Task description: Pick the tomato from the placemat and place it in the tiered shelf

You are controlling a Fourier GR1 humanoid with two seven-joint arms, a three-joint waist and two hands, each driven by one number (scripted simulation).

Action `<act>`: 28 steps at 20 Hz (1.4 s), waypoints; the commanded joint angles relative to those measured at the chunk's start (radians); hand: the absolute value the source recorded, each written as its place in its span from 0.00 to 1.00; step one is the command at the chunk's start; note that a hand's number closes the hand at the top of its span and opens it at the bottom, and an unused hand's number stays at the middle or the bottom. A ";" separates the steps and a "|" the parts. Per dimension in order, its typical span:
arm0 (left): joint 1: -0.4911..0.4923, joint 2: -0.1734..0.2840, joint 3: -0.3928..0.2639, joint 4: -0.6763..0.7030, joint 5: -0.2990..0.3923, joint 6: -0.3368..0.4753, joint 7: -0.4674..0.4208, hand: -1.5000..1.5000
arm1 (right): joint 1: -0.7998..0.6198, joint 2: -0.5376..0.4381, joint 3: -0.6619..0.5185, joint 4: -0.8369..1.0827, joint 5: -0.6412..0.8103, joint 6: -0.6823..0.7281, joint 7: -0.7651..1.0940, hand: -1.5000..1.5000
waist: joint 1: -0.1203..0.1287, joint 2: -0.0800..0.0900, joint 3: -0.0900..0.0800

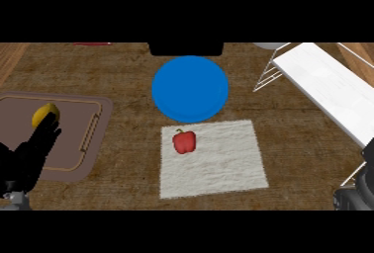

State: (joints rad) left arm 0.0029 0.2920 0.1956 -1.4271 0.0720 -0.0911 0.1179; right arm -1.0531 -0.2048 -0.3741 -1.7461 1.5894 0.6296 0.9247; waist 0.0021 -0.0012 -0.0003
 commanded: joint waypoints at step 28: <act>0.012 -0.026 0.020 0.010 -0.025 -0.024 -0.028 0.50 | 0.176 -0.109 -0.254 0.092 -0.325 -0.441 0.007 0.00 | 0.002 0.000 0.000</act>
State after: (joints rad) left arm 0.0028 0.2738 0.2130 -1.4269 0.0475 -0.1108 0.1139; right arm -0.8615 -0.3297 -0.5823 -1.6357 1.3195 0.2573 0.9002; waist 0.0036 -0.0004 -0.0001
